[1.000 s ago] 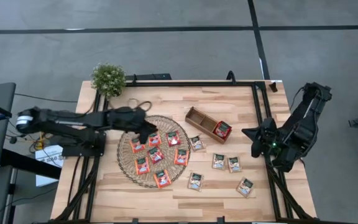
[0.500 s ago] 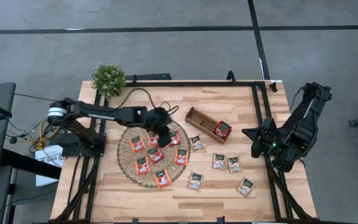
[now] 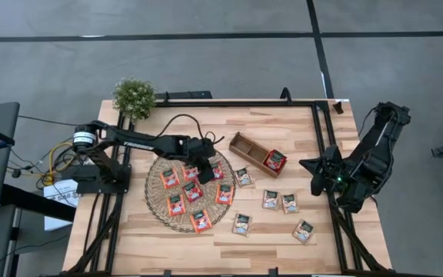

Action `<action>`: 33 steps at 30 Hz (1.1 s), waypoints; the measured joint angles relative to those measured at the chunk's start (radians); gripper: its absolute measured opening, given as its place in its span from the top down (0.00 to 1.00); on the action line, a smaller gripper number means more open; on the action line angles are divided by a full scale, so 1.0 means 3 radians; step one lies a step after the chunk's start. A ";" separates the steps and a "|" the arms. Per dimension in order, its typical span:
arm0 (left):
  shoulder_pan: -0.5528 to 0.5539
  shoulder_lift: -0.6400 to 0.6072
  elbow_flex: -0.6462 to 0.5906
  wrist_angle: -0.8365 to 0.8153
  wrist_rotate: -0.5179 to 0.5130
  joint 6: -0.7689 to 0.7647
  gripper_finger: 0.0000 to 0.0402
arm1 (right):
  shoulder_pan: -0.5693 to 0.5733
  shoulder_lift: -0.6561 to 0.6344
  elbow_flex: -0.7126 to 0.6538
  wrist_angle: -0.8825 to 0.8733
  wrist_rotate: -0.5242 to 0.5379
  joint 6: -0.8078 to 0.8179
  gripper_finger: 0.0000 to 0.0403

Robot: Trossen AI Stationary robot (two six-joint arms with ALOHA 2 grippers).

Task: Pick & Place Tea
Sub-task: Put the red tea bag into the right section of the wooden organizer

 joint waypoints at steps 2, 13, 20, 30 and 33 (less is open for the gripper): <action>0.0008 -0.0001 0.0000 0.0003 0.0001 -0.0046 0.63 | -0.0001 0.0000 0.0000 0.0000 -0.0001 0.0000 1.00; 0.0136 0.0022 0.0116 -0.0055 -0.0010 0.0069 0.53 | 0.0000 0.0001 0.0000 0.0001 0.0000 -0.0003 1.00; 0.0131 0.0420 0.0807 -0.0702 -0.0119 0.0399 0.53 | 0.0000 0.0000 0.0000 0.0006 -0.0003 -0.0003 1.00; 0.0132 0.0797 0.1123 -0.1241 -0.0161 0.0417 0.53 | -0.0001 0.0001 0.0000 0.0038 -0.0017 -0.0003 1.00; 0.0132 0.0846 0.1127 -0.1241 -0.0161 0.0419 0.53 | -0.0001 0.0001 0.0000 0.0038 -0.0018 -0.0003 1.00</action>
